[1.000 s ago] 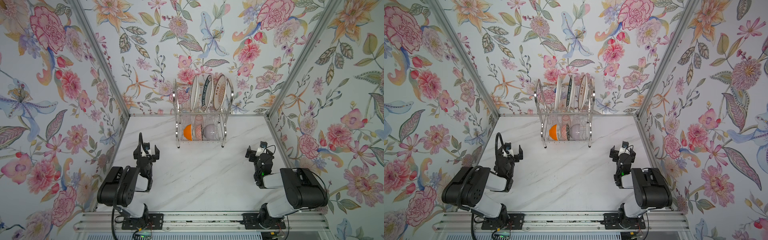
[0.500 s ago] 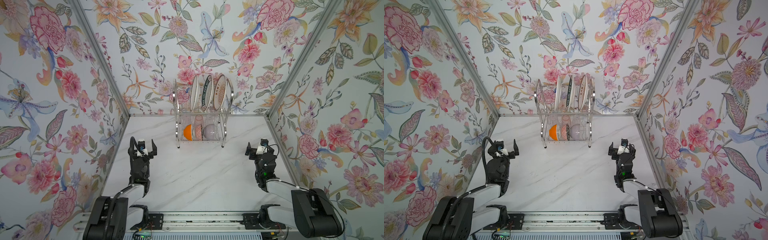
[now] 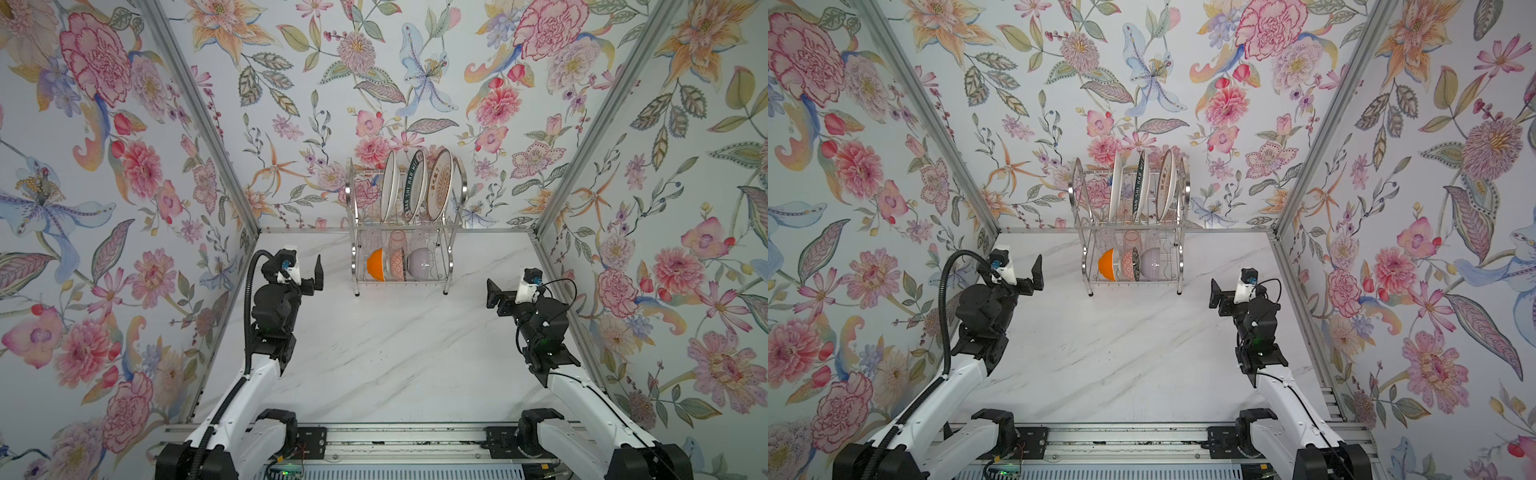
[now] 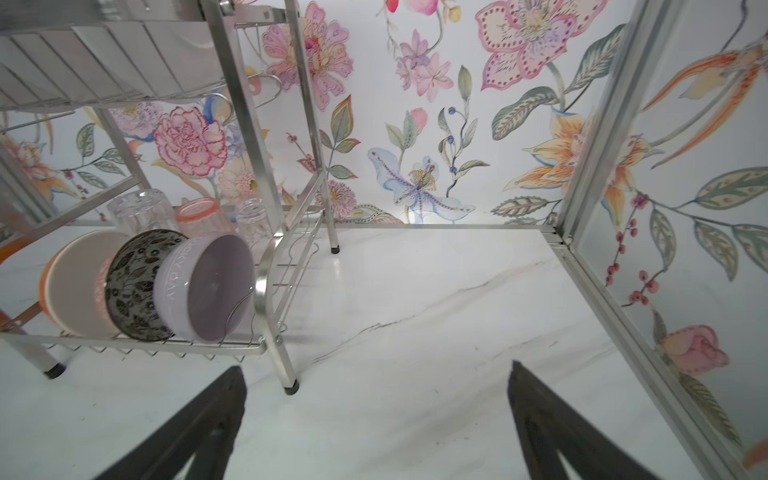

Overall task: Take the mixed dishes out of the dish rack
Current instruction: 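Raise both grippers from rest toward the dish rack, then reach the right gripper to the lavender bowl while the left gripper hovers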

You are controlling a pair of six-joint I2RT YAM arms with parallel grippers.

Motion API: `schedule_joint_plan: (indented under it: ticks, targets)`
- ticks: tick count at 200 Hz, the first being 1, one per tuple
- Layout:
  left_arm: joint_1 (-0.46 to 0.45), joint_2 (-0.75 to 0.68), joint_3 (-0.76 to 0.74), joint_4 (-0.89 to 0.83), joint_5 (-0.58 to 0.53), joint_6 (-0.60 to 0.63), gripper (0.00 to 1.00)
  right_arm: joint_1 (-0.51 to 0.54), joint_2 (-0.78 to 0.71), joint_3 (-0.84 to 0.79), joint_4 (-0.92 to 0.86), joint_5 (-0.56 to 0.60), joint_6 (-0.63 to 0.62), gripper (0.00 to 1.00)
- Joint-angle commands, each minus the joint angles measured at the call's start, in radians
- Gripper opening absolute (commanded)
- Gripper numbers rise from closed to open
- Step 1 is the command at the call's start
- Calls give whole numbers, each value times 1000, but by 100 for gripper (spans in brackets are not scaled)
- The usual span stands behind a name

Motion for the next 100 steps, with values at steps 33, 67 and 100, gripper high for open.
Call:
schedule_joint_plan:
  ticks: [33,67,100]
  targets:
    - [-167,100,121,-224,42,8,99,46,52,65,-46,-302,50,94]
    - [-241,174,130,-194,67,-21,99,143,136,66,62,-297,60,91]
    - [-263,206,117,-156,118,-53,99,202,253,105,143,-311,67,82]
